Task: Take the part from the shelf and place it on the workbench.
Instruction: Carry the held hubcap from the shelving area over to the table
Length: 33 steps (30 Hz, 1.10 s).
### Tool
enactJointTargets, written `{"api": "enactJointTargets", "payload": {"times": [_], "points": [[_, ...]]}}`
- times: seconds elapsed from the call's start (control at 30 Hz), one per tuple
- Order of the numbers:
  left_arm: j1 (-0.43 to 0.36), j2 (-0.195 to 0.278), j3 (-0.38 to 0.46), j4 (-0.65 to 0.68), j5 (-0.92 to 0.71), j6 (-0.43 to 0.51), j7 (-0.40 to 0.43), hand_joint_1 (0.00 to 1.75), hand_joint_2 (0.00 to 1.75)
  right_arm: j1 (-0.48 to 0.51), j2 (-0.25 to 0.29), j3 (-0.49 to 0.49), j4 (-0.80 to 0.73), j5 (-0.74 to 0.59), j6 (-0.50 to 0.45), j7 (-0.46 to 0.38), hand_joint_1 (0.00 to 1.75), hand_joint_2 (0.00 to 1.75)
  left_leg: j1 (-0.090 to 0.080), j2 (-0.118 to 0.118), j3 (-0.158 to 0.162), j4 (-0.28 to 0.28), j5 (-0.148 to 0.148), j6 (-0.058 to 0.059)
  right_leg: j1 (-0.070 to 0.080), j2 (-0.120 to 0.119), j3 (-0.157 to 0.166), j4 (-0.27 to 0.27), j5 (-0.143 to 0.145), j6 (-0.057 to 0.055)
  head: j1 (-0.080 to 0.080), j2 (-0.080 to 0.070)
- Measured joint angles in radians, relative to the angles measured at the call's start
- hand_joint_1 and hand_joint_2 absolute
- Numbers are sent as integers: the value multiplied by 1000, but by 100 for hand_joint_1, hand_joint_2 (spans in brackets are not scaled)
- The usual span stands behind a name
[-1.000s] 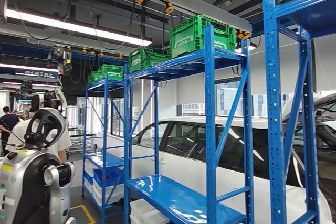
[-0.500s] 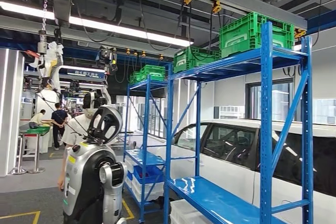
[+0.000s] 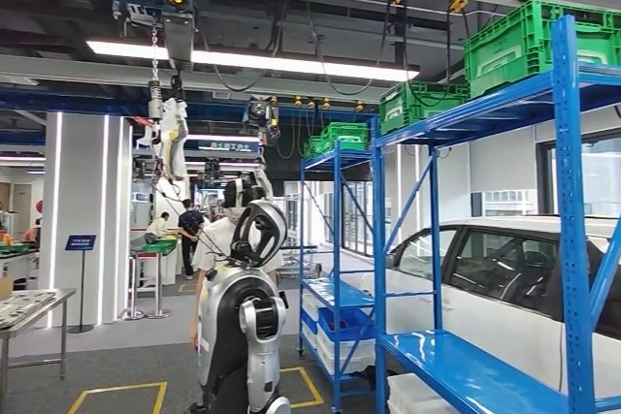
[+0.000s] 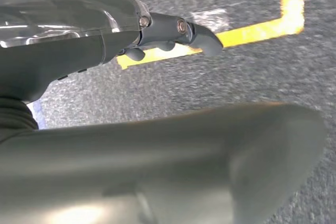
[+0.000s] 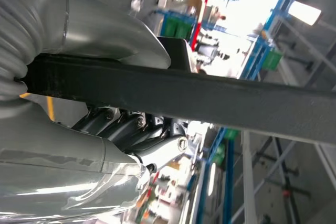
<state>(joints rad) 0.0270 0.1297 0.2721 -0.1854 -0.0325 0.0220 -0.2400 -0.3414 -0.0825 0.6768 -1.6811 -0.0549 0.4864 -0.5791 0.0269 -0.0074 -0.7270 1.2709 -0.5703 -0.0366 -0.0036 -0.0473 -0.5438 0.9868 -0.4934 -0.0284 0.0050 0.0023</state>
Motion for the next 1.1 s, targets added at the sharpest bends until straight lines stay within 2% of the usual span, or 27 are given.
{"api": "enactJointTargets", "payload": {"times": [0.07,0.1,0.17,0.23,0.27,0.33,0.37,0.4,0.43,0.47,0.5,0.53,0.57,0.6,0.63,0.67,0.7,0.77,0.8,0.83,0.9,0.93,0.97,1.0,1.03,1.07,1.1], "points": [[3,1,0,0,0,0,0,0,175,0,0,1,0,0,0,0,175,175,9,26,65,-116,60,-12,-4,-23,2,6,-7,11,0,0],[3,1,0,0,0,0,0,0,175,-1,0,1,0,0,0,0,175,175,8,44,97,-178,83,-12,-4,-32,3,11,-12,20,0,0],[0,1,0,0,0,-1,-1,0,175,-2,1,2,0,0,1,0,175,175,2,62,125,-236,95,2,0,-48,3,19,-18,34,0,0],[2,1,0,0,0,-4,-6,0,175,-2,1,3,-1,1,3,0,175,175,-3,46,121,-236,93,24,0,-61,6,19,-21,42,0,0],[5,1,0,0,0,-7,-10,0,175,-3,1,4,-2,1,4,0,175,175,-3,38,120,-236,94,31,-3,-55,7,22,-27,47,0,0],[5,1,1,0,0,-12,-16,0,175,-3,0,6,-3,2,5,1,175,175,-2,21,118,-238,98,44,-9,-15,-12,71,-67,53,0,0],[2,0,1,0,-1,-13,-20,0,175,-3,0,8,-4,3,5,1,175,175,-3,12,117,-238,100,49,-10,11,-35,125,-99,54,0,0],[-1,0,1,0,-2,-14,-23,0,175,-3,-2,9,-4,3,6,2,175,175,-4,1,116,-238,101,53,-10,27,-65,193,-132,53,0,0],[-4,-2,2,0,-2,-14,-26,0,175,-3,-3,11,-3,3,8,2,175,175,-7,-11,116,-238,101,55,-9,35,-96,258,-156,51,0,0],[-5,-3,2,0,-3,-15,-27,0,175,-3,-3,13,-3,2,10,2,175,175,-10,-23,115,-238,102,57,-8,38,-116,299,-163,48,0,0],[-5,-4,2,0,-4,-14,-28,0,175,-3,-3,15,-2,2,12,2,175,175,-13,-36,116,-238,102,58,-6,41,-120,302,-150,43,0,0],[-5,-4,2,0,-6,-13,-27,0,175,-3,-3,17,-2,1,14,2,175,175,-16,-50,117,-238,103,58,-4,48,-107,268,-119,36,0,0],[-5,-5,3,0,-8,-12,-27,0,175,-3,-3,19,-3,0,14,2,175,175,-18,-63,118,-238,103,59,0,64,-81,205,-77,26,0,0],[-6,-8,3,0,-9,-11,-26,0,175,-3,-3,20,-4,0,15,2,175,175,-20,-75,118,-238,104,59,2,91,-53,140,-43,14,0,0],[-7,-10,4,0,-10,-9,-24,0,175,-3,-3,22,-4,0,15,2,175,175,-19,-87,117,-237,106,57,4,114,-33,89,-19,7,0,0],[-8,-12,6,0,-10,-7,-21,0,175,-3,-3,23,-5,1,15,1,175,175,-16,-99,113,-237,108,55,6,130,-21,59,-8,2,0,0],[-8,-13,9,0,-10,-5,-18,0,175,-3,-3,25,-4,2,14,0,175,175,-14,-110,110,-238,111,50,7,133,-17,48,-7,1,0,0],[-4,-13,13,0,-11,-2,-13,0,175,-3,-1,28,-4,3,14,-2,175,175,-11,-125,104,-241,115,40,7,107,-9,29,-4,3,0,0],[-1,-14,14,0,-11,-2,-12,0,175,-4,1,29,-4,3,14,-3,175,175,-13,-113,100,-235,109,36,4,93,-4,17,-2,3,0,0],[-1,-16,15,0,-12,-1,-11,0,175,-4,3,29,-4,3,14,-4,175,175,-16,-90,88,-213,92,31,0,78,1,5,0,3,0,0],[-6,-18,16,0,-12,2,-11,0,175,-4,6,30,-2,3,14,-6,175,175,-15,-33,43,-116,35,22,-2,49,2,-3,3,3,0,0],[-9,-18,17,0,-12,2,-11,0,175,-4,6,30,0,3,14,-7,175,175,-12,-18,16,-55,9,17,-2,34,2,-3,3,3,0,0],[-10,-18,18,0,-11,3,-11,0,175,-3,6,31,2,3,14,-7,175,175,-8,-9,-3,-12,-4,12,-2,19,2,-2,3,4,0,0],[-10,-18,18,0,-11,4,-11,0,175,-3,6,32,4,3,14,-7,175,175,-4,-4,-6,0,-1,8,-2,5,1,-2,2,5,0,0],[-8,-18,19,0,-11,4,-11,0,175,-3,6,32,6,3,14,-7,175,175,-1,2,9,-23,19,5,-3,-8,2,-1,0,8,0,0],[-7,-18,19,0,-11,5,-11,0,175,-3,6,33,6,3,14,-7,175,175,2,12,40,-76,49,2,-4,-20,3,1,-3,12,0,0],[-7,-19,19,0,-11,6,-11,0,175,-4,6,33,7,3,14,-7,175,175,2,33,74,-138,73,-1,-4,-30,4,4,-6,18,0,0]]}}
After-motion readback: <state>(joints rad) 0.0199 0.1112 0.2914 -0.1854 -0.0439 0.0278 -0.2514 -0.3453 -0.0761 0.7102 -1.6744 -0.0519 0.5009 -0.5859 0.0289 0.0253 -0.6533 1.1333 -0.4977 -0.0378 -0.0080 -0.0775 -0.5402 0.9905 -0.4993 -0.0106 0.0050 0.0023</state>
